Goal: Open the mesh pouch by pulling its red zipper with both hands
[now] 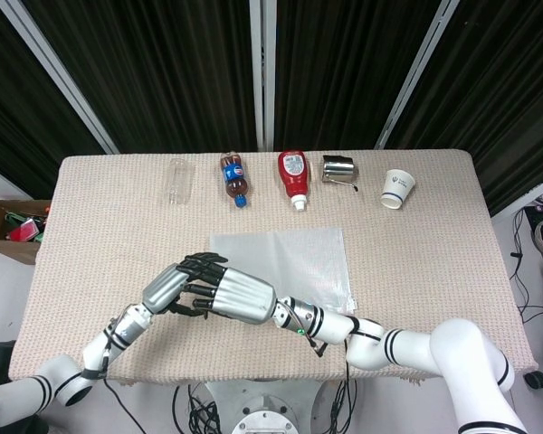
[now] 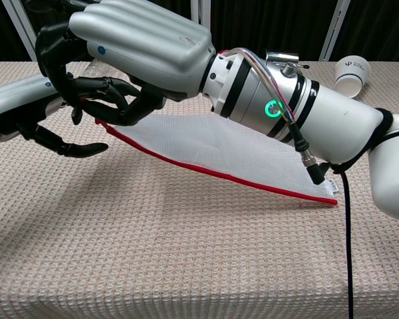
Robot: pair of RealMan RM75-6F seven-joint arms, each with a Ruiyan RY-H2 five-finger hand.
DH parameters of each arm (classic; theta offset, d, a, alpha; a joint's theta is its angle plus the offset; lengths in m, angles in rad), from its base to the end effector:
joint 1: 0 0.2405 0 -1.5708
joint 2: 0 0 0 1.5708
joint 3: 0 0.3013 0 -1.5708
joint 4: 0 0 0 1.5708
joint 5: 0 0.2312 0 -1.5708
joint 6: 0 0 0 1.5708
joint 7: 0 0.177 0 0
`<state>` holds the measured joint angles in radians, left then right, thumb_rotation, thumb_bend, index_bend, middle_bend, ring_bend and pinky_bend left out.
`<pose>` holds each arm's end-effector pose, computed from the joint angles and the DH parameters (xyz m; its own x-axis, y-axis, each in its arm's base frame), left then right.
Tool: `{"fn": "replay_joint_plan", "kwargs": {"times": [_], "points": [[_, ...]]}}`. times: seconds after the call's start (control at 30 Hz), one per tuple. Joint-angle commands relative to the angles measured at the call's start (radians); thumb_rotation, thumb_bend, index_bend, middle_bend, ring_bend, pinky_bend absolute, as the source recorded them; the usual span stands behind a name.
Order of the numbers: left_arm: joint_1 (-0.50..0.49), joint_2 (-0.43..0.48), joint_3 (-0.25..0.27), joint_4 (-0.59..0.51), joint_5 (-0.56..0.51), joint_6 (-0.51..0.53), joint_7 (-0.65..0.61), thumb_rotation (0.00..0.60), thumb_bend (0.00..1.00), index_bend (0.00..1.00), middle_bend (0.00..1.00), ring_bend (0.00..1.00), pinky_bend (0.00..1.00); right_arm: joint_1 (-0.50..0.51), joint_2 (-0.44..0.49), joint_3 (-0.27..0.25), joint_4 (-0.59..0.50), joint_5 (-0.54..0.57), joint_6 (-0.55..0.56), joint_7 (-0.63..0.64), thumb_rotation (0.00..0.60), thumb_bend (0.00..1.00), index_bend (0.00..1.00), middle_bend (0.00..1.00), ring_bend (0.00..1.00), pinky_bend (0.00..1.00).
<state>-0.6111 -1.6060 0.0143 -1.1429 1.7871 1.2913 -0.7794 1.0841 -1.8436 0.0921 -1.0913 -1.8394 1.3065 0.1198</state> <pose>-0.2136 0.3478 -0.0451 -0.0693 0.4823 0.8733 0.7926 -0.5050 0.3418 0.0231 -0.3597 -0.1058 0.2451 0.0347 0.9689 -0.2780 -0.9549 0.1045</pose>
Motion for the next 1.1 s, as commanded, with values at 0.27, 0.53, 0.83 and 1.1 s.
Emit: {"fn": "replay_joint_plan", "kwargs": {"times": [0.27, 0.53, 0.83, 1.1], "points": [[-0.023, -0.021, 0.022, 0.0, -0.006, -0.002, -0.001, 0.6, 0.25, 0.44, 0.14, 0.1, 0.14, -0.005, 0.0, 0.005, 0.011, 0.004, 0.019, 0.032, 0.6, 0.48, 0.94, 0.28, 0.0, 0.0], [-0.025, -0.046, 0.032, 0.026, -0.014, 0.024, -0.04, 0.6, 0.24, 0.47, 0.16, 0.1, 0.14, -0.007, -0.012, 0.003, 0.035, 0.004, 0.029, 0.048, 0.6, 0.48, 0.94, 0.28, 0.0, 0.0], [-0.031, -0.086, 0.04, 0.074, -0.024, 0.038, -0.088, 0.6, 0.27, 0.54, 0.19, 0.1, 0.14, -0.002, -0.023, 0.006, 0.054, 0.009, 0.024, 0.059, 0.6, 0.48, 0.94, 0.28, 0.0, 0.0], [-0.027, -0.122, 0.045, 0.107, -0.048, 0.047, -0.201, 0.6, 0.34, 0.63, 0.25, 0.13, 0.14, -0.01, -0.038, -0.008, 0.073, 0.0, 0.044, 0.072, 0.6, 0.48, 0.94, 0.28, 0.0, 0.0]]}}
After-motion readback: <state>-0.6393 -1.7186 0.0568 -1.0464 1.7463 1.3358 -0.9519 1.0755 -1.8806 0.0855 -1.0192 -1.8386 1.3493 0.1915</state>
